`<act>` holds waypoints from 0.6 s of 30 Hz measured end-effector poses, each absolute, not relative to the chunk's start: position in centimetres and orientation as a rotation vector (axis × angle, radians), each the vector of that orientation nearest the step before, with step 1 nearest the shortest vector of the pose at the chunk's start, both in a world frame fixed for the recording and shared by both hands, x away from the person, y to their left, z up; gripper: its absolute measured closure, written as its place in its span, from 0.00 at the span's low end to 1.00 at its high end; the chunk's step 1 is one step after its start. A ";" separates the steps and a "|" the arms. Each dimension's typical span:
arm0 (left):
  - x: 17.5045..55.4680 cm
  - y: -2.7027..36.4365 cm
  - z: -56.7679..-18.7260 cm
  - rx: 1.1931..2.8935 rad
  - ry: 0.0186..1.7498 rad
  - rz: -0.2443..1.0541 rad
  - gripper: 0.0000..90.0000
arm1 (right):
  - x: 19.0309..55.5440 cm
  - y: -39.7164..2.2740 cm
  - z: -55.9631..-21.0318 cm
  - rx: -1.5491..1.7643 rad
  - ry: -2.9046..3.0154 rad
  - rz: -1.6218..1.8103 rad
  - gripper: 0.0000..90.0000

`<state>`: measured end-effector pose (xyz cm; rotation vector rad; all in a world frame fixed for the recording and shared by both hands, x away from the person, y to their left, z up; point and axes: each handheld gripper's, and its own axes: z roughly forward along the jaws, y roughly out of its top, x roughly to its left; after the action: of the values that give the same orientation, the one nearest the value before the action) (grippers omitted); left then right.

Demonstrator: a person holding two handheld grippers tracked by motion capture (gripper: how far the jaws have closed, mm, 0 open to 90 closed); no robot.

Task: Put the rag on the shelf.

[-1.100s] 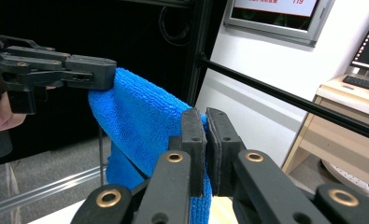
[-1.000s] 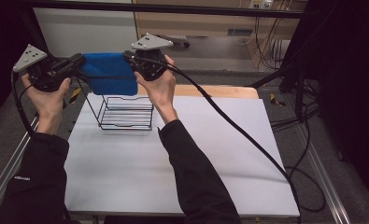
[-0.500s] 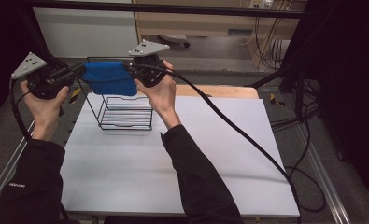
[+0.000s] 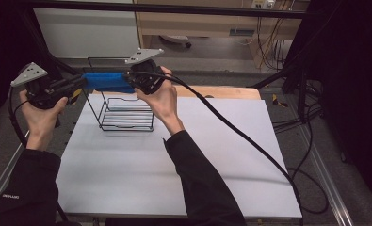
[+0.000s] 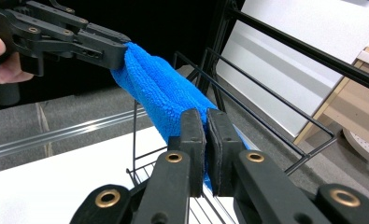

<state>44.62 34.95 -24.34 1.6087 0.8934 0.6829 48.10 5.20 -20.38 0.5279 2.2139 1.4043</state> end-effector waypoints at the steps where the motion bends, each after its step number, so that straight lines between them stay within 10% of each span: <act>1: 44.5 35.1 -24.3 1.614 0.893 0.678 0.82 | 48.1 5.2 -20.4 0.526 2.218 1.400 0.96; 18: 44.3 34.0 -22.5 1.747 0.936 0.584 1.00 | 47.8 5.1 -21.8 0.505 2.265 1.389 0.95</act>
<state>44.34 33.95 -22.52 1.7473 0.9364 0.5843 47.81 5.11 -21.81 0.5051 2.2649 1.3889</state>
